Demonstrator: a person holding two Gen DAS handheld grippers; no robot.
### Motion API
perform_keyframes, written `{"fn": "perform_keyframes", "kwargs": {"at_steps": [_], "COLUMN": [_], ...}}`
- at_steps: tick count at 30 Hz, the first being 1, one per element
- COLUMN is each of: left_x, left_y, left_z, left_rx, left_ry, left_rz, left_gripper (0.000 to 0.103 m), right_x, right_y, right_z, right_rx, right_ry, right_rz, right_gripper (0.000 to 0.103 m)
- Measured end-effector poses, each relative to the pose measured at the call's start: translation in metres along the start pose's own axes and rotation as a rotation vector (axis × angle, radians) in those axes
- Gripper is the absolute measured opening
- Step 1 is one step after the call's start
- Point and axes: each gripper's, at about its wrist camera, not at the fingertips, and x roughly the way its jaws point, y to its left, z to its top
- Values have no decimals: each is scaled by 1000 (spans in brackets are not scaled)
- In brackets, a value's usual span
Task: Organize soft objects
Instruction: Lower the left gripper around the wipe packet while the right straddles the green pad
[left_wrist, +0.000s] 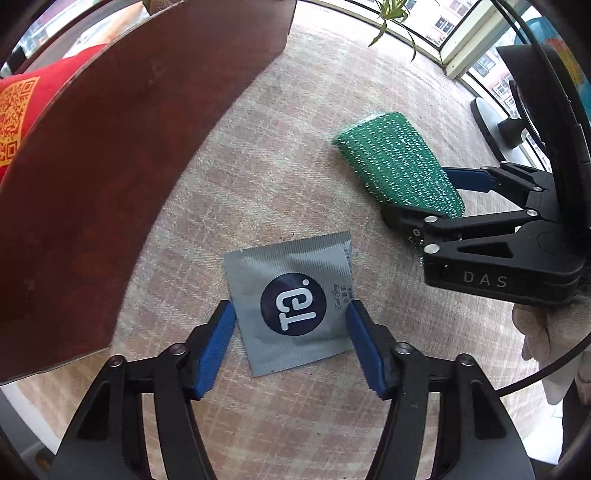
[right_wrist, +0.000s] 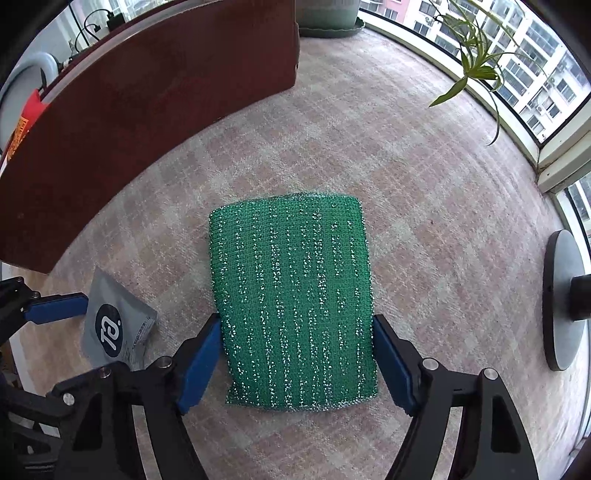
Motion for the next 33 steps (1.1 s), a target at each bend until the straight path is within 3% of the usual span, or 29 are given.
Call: {"fn": "perform_keyframes", "kwargs": {"at_steps": [5,8,10,12,18,26,33], "left_x": [-1,-2,-2,0,5,8,13], "left_y": [-2,3,3,1,-8,-24,-20], "left_z": [-1,-1,0,2,11,24,21], "left_rx": [33,6,-12,-29,-47,-25,13], "left_ry": [-19,-19,-9,5,2,-10,40], "left_rz": [29,5,-8,-27,27,86,47], "left_gripper": [45,44,49,65,77,77,78], "right_x": [-9,-9,-10,-8,-3,-12,-16], "right_y": [-13,-13,-10,-6,-5,-26,-44], "right_z": [-5,-7,-9,-10,-15,-19,-26], "right_rx": [20,14,6,2,16,42,59], "right_ry": [-17,-8,-6,-6,-15,-26,-32], "right_rz": [-1,10,7,11,8,4,7], "right_gripper": [74,74,74,74,74,74,74]}}
